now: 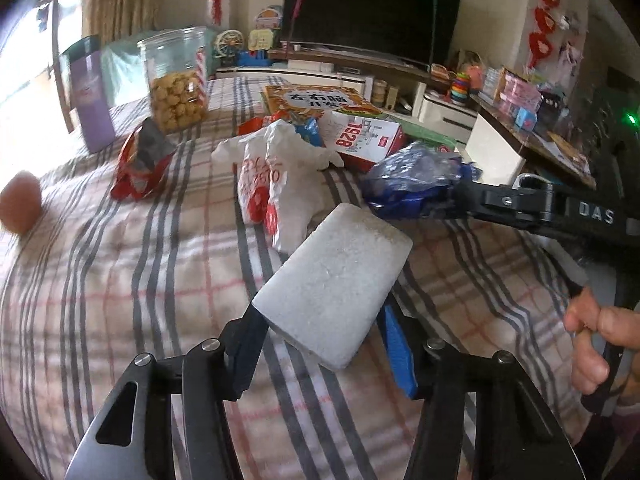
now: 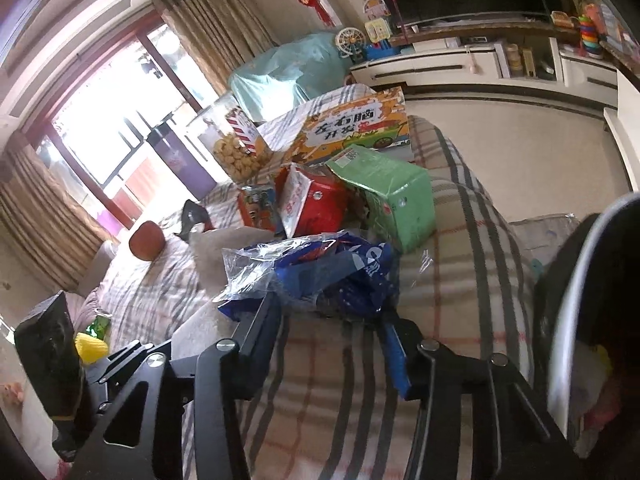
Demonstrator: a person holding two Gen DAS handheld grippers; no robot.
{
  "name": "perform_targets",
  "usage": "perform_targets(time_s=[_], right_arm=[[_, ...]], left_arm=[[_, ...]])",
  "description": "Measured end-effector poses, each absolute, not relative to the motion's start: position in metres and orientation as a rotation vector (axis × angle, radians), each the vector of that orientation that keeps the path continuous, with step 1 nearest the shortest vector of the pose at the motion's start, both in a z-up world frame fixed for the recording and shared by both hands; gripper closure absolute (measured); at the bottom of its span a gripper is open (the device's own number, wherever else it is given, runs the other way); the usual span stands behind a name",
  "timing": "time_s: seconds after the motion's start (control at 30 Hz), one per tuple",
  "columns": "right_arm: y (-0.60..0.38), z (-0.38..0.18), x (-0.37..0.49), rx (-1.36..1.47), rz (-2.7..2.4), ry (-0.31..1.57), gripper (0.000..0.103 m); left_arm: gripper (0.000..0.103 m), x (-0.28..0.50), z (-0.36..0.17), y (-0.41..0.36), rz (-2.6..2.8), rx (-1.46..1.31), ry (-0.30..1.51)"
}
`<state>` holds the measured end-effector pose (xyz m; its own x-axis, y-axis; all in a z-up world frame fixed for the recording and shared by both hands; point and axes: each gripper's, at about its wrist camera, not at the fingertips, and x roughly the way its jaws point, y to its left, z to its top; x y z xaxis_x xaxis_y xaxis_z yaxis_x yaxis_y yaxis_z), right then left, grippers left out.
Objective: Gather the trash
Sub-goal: 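Grasp white sponge with left tool while right tool grasps blue plastic bag, then carry white sponge and blue bag over the bin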
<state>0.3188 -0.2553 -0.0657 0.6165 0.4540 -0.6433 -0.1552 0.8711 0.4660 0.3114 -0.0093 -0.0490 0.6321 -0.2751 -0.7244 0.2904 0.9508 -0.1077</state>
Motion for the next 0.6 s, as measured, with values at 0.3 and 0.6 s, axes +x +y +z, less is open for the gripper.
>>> perform_targets(time_s=[0.3,0.6], right_arm=[[-0.273,-0.047,0.274,0.395,0.347,0.791,0.055],[-0.305,-0.03,0.234,0.398,0.29,0.737,0.055]], left_arm=[[0.05,0.273,-0.04,-0.01,-0.304,-0.053,0.814],[0.05,0.256,-0.029,-0.034,-0.344,-0.018,0.809]])
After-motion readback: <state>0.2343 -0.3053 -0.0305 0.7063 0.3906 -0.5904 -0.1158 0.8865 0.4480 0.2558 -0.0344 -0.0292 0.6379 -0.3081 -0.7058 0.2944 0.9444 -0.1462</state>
